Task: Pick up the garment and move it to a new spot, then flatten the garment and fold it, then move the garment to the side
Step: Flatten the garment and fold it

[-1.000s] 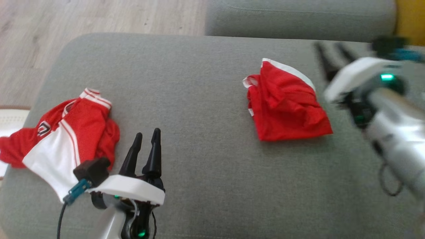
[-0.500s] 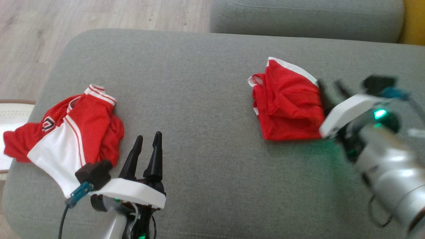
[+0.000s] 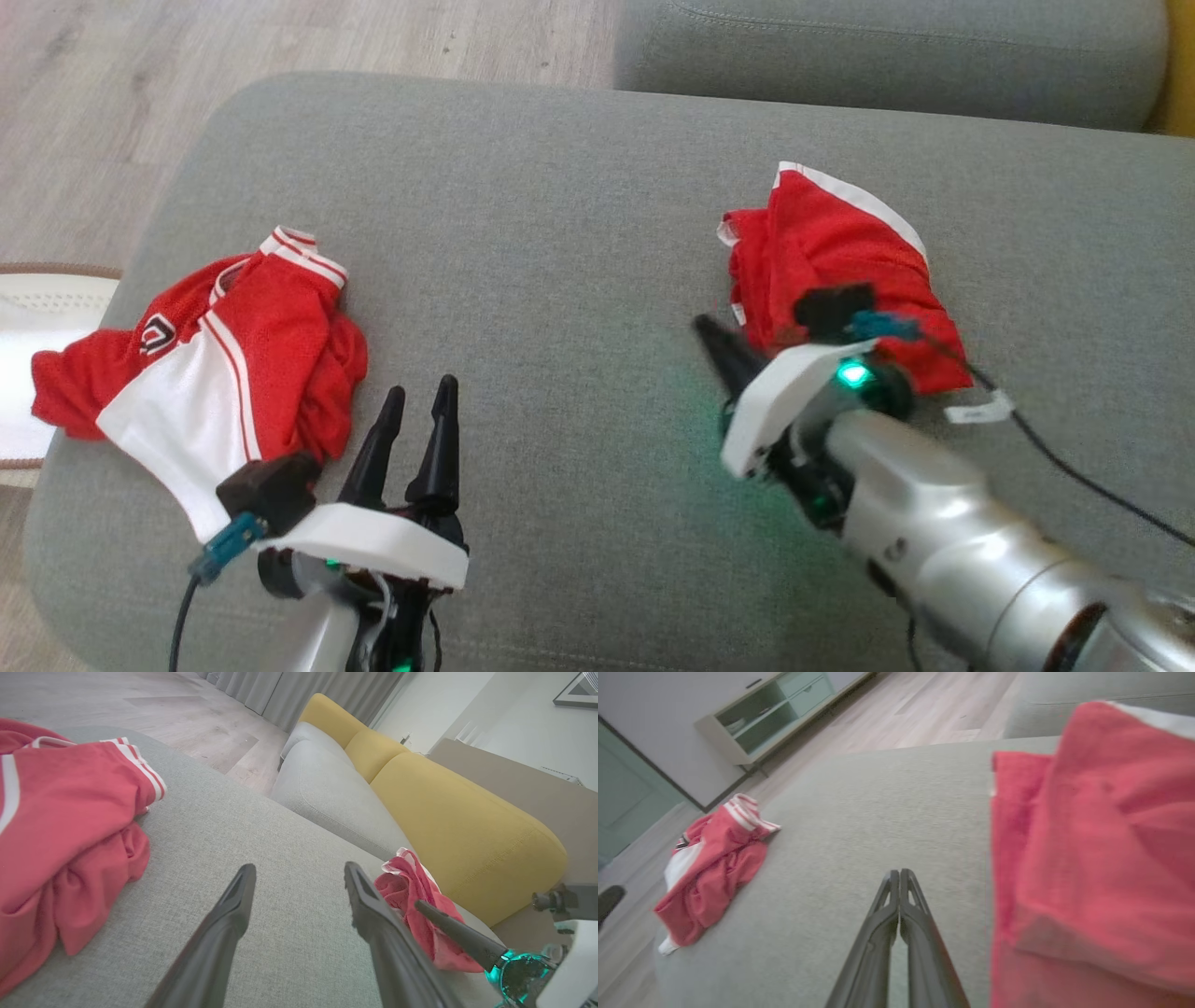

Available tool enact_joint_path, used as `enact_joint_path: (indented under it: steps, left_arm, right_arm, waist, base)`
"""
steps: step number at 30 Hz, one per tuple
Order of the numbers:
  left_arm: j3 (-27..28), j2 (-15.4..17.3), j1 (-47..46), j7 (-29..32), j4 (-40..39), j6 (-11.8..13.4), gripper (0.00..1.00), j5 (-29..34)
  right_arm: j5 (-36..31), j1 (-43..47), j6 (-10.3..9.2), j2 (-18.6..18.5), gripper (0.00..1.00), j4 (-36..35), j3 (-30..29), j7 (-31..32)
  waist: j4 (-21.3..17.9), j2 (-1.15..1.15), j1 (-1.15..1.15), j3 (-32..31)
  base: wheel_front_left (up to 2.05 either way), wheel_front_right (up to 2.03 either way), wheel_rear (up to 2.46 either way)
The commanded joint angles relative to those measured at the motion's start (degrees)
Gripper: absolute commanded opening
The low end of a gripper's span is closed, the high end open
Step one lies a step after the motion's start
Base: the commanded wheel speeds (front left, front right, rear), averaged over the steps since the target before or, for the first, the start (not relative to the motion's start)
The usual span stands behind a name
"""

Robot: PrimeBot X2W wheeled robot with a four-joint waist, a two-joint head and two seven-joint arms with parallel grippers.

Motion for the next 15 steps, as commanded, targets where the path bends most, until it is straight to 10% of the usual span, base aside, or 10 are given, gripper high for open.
enact_joint_path:
  steps: [1,7,12,14,15]
  left_arm:
    - [1.93,0.18,-2.42,-0.70,-1.61,0.14,1.00,0.02]
    - [2.89,0.18,-2.00,-0.70,-2.35,0.30,1.00,0.61]
    - [4.85,0.18,-1.14,-0.70,-4.69,0.45,1.00,3.00]
    - [6.01,0.20,-0.67,-0.70,-5.66,0.51,1.00,4.01]
    - [6.55,0.31,-0.42,-0.70,-6.10,0.52,1.00,4.54]
  right_arm:
    - [-0.61,1.25,0.44,1.10,0.00,-3.38,0.69,-0.99]
    - [-1.90,0.43,0.44,-1.08,0.00,-9.82,-0.49,-3.24]
    - [-9.83,1.27,0.44,-6.68,0.00,-18.05,-12.83,-3.44]
    - [-14.56,3.40,0.44,-8.59,0.55,-21.57,-18.22,-3.45]
    - [-16.93,4.64,0.44,-9.36,1.00,-23.23,-20.68,-3.45]
  waist:
    - [-0.19,0.00,0.00,-0.08]
    - [-1.70,0.00,0.00,-0.98]
    - [-4.44,0.00,0.00,-2.52]
    - [-5.85,0.00,0.00,-3.32]
    - [-6.63,0.00,0.00,-3.69]
  base:
    - [0.00,0.00,0.00]
    - [0.00,0.00,0.00]
    - [0.00,0.00,0.00]
    - [0.00,0.00,0.00]
    - [0.00,0.00,0.00]
